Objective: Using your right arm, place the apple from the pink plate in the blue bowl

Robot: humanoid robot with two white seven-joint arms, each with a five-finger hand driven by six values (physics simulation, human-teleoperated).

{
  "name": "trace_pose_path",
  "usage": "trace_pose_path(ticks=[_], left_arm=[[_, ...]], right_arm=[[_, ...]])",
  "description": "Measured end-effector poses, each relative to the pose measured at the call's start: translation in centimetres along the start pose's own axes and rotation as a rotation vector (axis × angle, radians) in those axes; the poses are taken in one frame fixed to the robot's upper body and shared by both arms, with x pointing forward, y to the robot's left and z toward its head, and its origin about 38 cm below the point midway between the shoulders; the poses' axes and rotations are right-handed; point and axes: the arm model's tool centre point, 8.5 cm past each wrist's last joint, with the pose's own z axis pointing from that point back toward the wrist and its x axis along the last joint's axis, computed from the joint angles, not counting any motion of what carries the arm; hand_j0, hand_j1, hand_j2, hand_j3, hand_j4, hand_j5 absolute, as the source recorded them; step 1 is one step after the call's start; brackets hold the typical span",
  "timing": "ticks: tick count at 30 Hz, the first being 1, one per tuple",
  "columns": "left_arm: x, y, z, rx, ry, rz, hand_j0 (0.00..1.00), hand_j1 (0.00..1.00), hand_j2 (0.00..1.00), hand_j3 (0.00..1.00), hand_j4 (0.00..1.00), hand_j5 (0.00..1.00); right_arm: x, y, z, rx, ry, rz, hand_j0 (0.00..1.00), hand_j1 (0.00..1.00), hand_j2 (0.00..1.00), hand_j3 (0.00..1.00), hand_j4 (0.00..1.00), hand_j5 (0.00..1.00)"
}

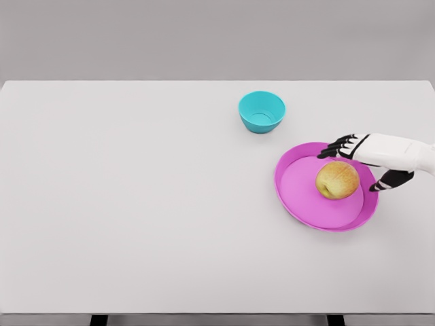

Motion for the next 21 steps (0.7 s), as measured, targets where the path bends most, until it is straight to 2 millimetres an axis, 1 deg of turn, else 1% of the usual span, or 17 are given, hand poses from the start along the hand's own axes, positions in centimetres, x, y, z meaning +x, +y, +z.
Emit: trace_pose_path(ticks=[3,11,15,18,21], left_arm=[[0.0,0.0,0.0,0.000,0.000,0.000,1.00,1.00,1.00,1.00,1.00,1.00],[0.0,0.0,0.0,0.000,0.000,0.000,1.00,1.00,1.00,1.00,1.00,1.00],[0.0,0.0,0.0,0.000,0.000,0.000,1.00,1.00,1.00,1.00,1.00,1.00],[0.0,0.0,0.0,0.000,0.000,0.000,1.00,1.00,1.00,1.00,1.00,1.00],[0.0,0.0,0.0,0.000,0.000,0.000,1.00,1.00,1.00,1.00,1.00,1.00]], right_arm=[[0.0,0.8,-0.7,0.016,-0.010,-0.017,1.00,1.00,1.00,1.00,1.00,1.00],[-0.1,1.1,-1.9,0.012,-0.022,-0.036,1.00,1.00,1.00,1.00,1.00,1.00],[0.1,1.8,-2.6,0.026,-0.034,-0.047,1.00,1.00,1.00,1.00,1.00,1.00],[-0.3,2.4,-2.7,0.039,-0.027,-0.061,1.00,1.00,1.00,1.00,1.00,1.00],[-0.6,2.4,-2.9,0.040,-0.021,-0.068,1.00,1.00,1.00,1.00,1.00,1.00]])
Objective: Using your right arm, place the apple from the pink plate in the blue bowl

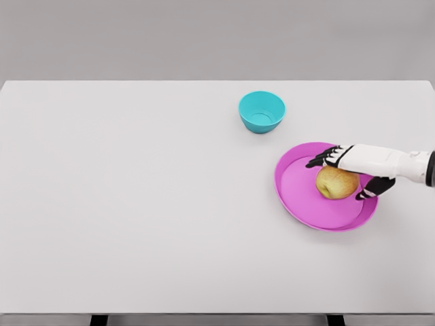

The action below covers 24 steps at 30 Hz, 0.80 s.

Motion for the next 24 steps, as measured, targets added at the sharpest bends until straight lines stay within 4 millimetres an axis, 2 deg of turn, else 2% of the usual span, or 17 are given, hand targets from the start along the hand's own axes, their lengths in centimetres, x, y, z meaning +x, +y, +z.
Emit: trace_pose_path(ticks=[7,8,10,13,21,24], left_arm=[[0.0,0.0,0.0,0.000,0.000,0.000,1.00,1.00,1.00,1.00,1.00,1.00],[0.0,0.0,0.0,0.000,0.000,0.000,1.00,1.00,1.00,1.00,1.00,1.00],[0.0,0.0,0.0,0.000,0.000,0.000,1.00,1.00,1.00,1.00,1.00,1.00],[0.0,0.0,0.0,0.000,0.000,0.000,1.00,1.00,1.00,1.00,1.00,1.00],[0.0,0.0,0.0,0.000,0.000,0.000,1.00,1.00,1.00,1.00,1.00,1.00],[0.0,0.0,0.0,0.000,0.000,0.000,1.00,1.00,1.00,1.00,1.00,1.00]], right_arm=[[-0.3,0.7,-0.8,0.017,-0.002,-0.021,1.00,1.00,1.00,1.00,1.00,1.00],[-0.4,0.9,-0.8,0.020,-0.002,-0.024,0.91,0.91,0.91,0.91,0.91,0.91],[-0.4,1.0,-0.9,0.023,-0.002,-0.027,0.61,0.61,0.61,0.61,0.61,0.61],[-0.4,1.1,-0.9,0.022,-0.002,-0.032,0.52,0.52,0.52,0.52,0.52,0.52],[-0.4,0.3,-0.8,0.012,-0.001,-0.012,0.49,0.49,0.49,0.49,0.49,0.49],[-0.5,-1.4,-0.5,-0.015,0.006,0.015,0.50,0.50,0.50,0.50,0.50,0.50]])
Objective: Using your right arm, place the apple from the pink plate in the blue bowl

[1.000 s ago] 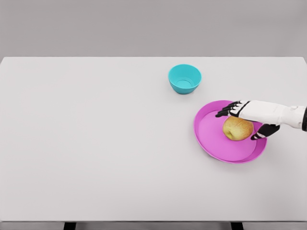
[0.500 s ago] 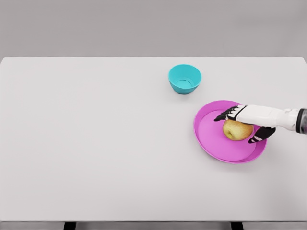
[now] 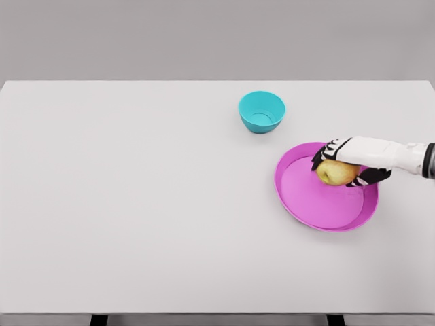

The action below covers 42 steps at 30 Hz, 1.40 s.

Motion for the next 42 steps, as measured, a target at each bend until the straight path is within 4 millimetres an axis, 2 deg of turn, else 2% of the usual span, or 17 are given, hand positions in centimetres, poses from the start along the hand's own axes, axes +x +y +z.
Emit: trace_pose_path(ticks=[6,15,20,24,29,33,42], left_arm=[[0.0,0.0,0.0,0.000,0.000,0.000,1.00,1.00,1.00,1.00,1.00,1.00],[0.0,0.0,0.0,0.000,0.000,0.000,1.00,1.00,1.00,1.00,1.00,1.00],[0.0,0.0,0.0,0.000,0.000,0.000,1.00,1.00,1.00,1.00,1.00,1.00],[0.0,0.0,0.0,0.000,0.000,0.000,1.00,1.00,1.00,1.00,1.00,1.00],[0.0,0.0,0.0,0.000,0.000,0.000,1.00,1.00,1.00,1.00,1.00,1.00],[0.0,0.0,0.0,0.000,0.000,0.000,1.00,1.00,1.00,1.00,1.00,1.00],[0.0,0.0,0.0,0.000,0.000,0.000,1.00,1.00,1.00,1.00,1.00,1.00]], right_arm=[[0.0,-3.9,-0.4,-0.070,-0.003,0.047,0.50,0.50,0.50,0.50,0.50,0.50],[-1.5,-8.5,-3.0,-0.164,0.017,0.043,0.49,0.49,0.49,0.49,0.49,0.49],[-1.3,-10.8,-5.3,-0.177,0.004,0.058,0.50,0.50,0.50,0.50,0.50,0.50],[-1.5,-11.4,-7.5,-0.159,0.009,0.047,0.50,0.50,0.50,0.50,0.50,0.50],[-1.5,-13.4,-10.4,-0.142,0.027,0.054,0.50,0.50,0.50,0.50,0.50,0.50],[-1.5,-14.0,-12.6,-0.114,0.043,0.049,0.50,0.50,0.50,0.50,0.50,0.50],[-1.1,-13.7,-16.4,-0.047,0.067,0.029,0.50,0.50,0.50,0.50,0.50,0.50]])
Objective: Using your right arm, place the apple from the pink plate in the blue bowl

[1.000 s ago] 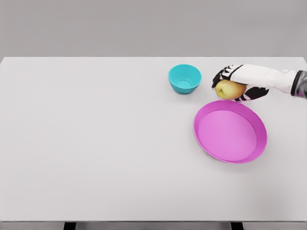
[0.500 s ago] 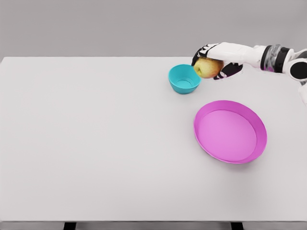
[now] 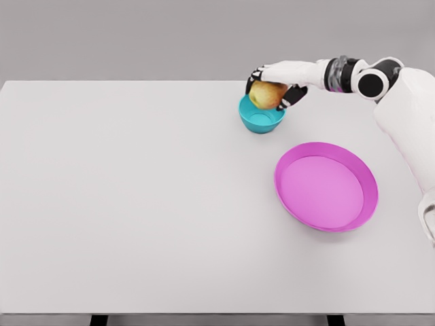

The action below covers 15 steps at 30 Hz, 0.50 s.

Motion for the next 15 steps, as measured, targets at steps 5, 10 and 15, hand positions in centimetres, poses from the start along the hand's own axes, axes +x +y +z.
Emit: trace_pose_path(ticks=[5,10,15], left_arm=[[0.00,0.00,0.00,0.000,0.000,0.000,1.00,1.00,1.00,1.00,1.00,1.00],[0.01,0.00,0.00,0.000,0.000,0.000,1.00,1.00,1.00,1.00,1.00,1.00],[0.00,0.00,0.00,0.000,0.000,0.000,1.00,1.00,1.00,1.00,1.00,1.00]], right_arm=[[0.08,0.80,-0.91,0.028,0.008,-0.011,0.51,0.51,0.51,0.51,0.51,0.51],[0.07,1.02,-1.11,0.034,0.010,-0.015,1.00,1.00,1.00,1.00,1.00,1.00],[0.24,0.34,-1.03,0.026,0.009,-0.003,1.00,1.00,1.00,1.00,1.00,1.00]])
